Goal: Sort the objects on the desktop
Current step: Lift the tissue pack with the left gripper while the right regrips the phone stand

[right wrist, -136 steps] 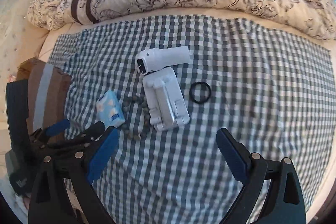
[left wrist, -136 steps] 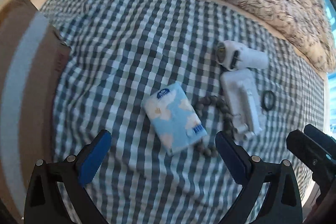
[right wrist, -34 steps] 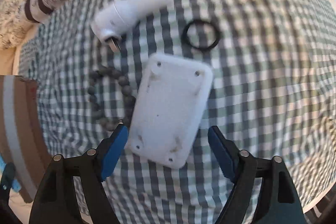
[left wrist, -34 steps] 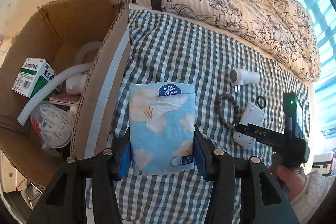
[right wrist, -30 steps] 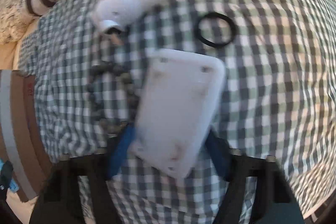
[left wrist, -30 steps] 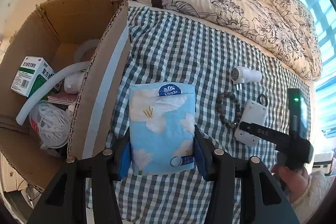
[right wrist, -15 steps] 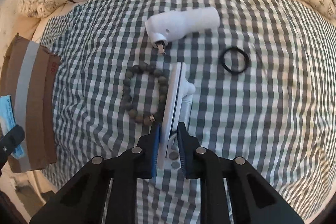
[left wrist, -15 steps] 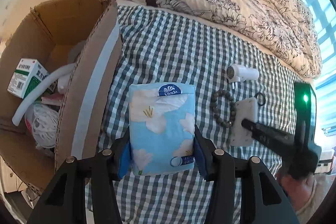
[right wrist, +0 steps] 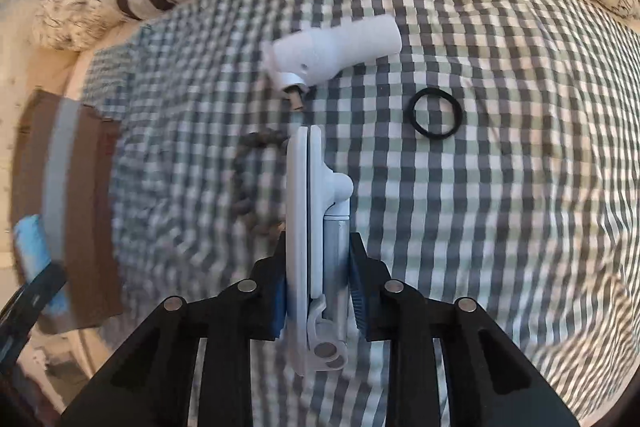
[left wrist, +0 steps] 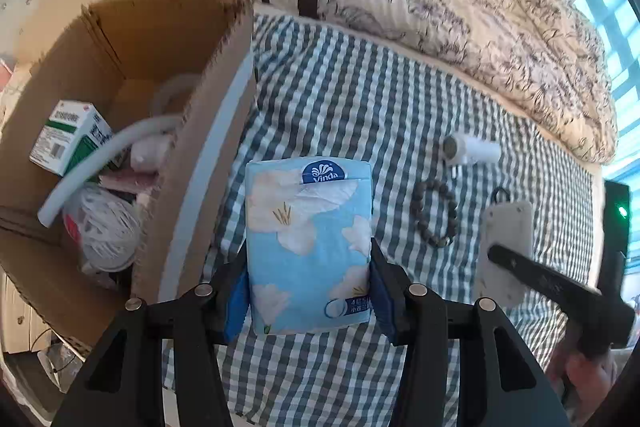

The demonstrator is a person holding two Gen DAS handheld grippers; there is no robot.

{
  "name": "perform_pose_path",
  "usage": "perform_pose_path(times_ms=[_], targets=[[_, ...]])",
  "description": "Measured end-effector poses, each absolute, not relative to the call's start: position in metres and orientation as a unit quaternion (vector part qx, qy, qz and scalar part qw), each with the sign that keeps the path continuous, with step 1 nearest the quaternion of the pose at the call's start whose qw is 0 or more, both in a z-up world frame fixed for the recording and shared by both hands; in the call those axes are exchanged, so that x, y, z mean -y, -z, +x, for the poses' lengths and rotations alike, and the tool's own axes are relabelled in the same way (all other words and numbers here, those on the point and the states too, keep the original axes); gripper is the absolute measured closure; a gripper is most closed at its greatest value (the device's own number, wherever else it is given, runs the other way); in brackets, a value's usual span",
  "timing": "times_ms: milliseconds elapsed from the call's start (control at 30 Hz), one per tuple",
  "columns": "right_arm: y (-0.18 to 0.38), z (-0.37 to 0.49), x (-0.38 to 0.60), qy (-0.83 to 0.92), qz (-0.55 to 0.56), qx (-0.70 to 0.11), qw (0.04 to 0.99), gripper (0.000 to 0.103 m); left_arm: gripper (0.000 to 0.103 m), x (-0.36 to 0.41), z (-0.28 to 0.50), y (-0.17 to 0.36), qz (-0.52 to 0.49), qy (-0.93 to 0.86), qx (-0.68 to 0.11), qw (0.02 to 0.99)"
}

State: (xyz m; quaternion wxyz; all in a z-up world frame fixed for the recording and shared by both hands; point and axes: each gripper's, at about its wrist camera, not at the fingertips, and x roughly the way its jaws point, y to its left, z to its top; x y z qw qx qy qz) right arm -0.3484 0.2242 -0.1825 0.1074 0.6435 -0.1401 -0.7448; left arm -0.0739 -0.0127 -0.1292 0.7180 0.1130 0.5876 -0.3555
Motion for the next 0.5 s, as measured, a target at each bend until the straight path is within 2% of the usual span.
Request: perform_pose_path(times_ms=[267, 500], targets=[[0.091, -0.329, -0.209, 0.766, 0.602, 0.163, 0.155, 0.077, 0.051, 0.002, -0.055, 0.077, 0.087, 0.378, -0.558, 0.734], [0.015, -0.329, -0.134, 0.784, 0.56, 0.159, 0.217, 0.077, 0.05, -0.025, 0.004, 0.021, 0.062, 0.386, -0.507, 0.768]])
